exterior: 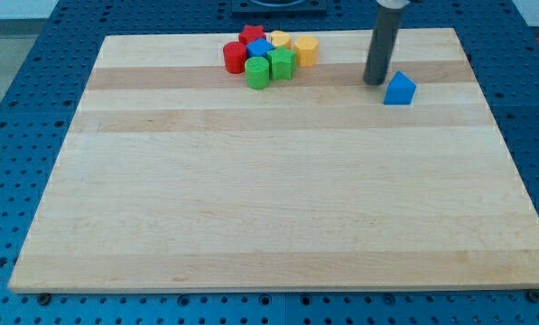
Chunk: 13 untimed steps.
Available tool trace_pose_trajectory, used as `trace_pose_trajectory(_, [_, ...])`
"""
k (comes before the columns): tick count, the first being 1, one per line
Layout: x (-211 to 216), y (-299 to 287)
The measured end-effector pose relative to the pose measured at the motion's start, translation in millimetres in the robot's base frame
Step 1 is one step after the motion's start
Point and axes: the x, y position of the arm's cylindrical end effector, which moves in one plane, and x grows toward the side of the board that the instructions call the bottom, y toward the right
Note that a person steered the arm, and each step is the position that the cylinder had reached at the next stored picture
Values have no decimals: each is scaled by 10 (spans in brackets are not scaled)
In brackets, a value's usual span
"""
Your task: Move the red star close to the top left of the yellow hexagon
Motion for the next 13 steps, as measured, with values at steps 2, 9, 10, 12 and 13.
trace_pose_trajectory(2, [-56,-1415])
trace_pose_trajectory(9, [-898,-3301])
trace_pose_trajectory(10, [-998,-2977])
trace_pose_trajectory(12, [-997,-2451])
trace_pose_trajectory(13, [-984,-2267])
